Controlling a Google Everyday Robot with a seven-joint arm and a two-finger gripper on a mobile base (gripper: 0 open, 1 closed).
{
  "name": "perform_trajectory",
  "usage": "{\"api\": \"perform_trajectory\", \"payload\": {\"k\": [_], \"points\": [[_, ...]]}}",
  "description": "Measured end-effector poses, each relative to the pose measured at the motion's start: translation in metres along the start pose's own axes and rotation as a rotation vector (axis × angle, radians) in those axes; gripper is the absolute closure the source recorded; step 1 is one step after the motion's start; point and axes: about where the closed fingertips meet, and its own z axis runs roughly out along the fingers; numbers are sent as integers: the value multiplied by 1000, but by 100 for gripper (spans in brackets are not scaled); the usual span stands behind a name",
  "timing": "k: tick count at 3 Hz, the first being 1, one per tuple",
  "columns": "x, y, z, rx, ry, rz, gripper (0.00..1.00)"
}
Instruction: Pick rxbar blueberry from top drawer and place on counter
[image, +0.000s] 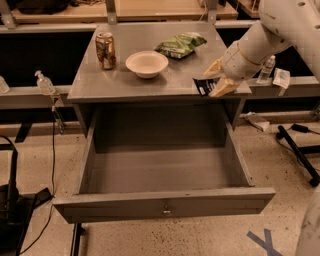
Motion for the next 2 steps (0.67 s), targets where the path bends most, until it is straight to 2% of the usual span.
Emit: {"api": "perform_trajectory", "payload": {"k": [1,2], "points": [[25,-16,23,16,54,13,100],[47,-25,41,41,75,37,100]]}}
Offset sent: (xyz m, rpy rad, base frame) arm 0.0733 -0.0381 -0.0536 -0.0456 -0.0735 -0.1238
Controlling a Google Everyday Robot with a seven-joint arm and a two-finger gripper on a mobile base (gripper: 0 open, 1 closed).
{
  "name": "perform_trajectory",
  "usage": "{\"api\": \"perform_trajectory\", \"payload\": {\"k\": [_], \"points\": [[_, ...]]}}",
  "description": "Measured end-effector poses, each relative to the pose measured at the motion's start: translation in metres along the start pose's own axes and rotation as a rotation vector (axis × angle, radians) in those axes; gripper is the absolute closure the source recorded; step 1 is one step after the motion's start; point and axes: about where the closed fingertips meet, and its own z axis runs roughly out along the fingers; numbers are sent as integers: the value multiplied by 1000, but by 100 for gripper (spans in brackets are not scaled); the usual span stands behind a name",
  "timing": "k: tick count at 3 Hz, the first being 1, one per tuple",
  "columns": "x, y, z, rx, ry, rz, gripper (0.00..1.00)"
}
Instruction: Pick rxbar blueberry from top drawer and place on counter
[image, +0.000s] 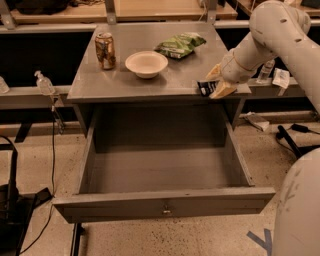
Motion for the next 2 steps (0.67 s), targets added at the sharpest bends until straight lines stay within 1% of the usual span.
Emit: {"api": "perform_trajectory", "payload": {"k": [1,2], "points": [[3,-1,5,2,2,4,79],[2,-2,4,1,1,4,56]]}}
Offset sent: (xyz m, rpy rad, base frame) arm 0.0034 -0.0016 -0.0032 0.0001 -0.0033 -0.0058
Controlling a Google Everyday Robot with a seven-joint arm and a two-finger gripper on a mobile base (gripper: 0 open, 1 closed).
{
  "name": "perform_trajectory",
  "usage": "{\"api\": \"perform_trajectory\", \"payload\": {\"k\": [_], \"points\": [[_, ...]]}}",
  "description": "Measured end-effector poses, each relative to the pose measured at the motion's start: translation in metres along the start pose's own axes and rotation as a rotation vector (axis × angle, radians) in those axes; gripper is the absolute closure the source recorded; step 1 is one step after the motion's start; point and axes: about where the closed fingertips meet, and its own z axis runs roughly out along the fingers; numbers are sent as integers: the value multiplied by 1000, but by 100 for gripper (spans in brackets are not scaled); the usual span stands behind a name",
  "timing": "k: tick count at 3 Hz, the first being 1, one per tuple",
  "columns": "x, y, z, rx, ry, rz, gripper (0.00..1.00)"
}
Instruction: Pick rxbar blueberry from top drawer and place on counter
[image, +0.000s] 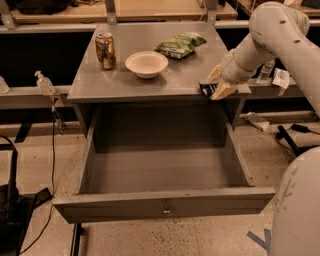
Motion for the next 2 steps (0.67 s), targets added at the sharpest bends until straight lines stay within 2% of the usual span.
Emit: {"api": "perform_trajectory", "payload": {"k": [2], "points": [[-1,0,3,-5,-2,-1,9]]}}
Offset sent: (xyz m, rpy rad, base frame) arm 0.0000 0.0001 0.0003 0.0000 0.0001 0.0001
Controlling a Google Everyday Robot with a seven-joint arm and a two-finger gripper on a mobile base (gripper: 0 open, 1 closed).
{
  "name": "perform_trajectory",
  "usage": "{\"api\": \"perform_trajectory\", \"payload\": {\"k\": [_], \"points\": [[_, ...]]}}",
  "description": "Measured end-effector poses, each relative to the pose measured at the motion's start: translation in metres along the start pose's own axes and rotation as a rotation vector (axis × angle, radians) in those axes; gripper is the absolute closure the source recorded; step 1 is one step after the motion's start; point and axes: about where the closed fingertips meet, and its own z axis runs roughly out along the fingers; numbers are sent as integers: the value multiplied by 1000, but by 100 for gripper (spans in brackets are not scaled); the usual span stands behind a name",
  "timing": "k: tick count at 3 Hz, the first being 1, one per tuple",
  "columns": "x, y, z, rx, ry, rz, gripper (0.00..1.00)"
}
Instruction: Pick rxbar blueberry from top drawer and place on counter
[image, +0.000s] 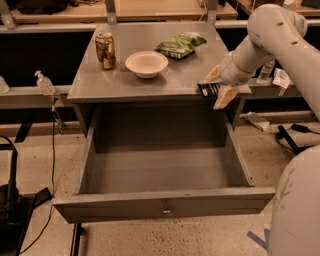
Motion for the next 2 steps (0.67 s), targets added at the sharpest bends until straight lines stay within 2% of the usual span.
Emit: {"api": "perform_trajectory", "payload": {"k": [1,2], "points": [[-5,-5,4,-11,4,-24,0],[-12,-13,6,-21,5,-58,0]]}}
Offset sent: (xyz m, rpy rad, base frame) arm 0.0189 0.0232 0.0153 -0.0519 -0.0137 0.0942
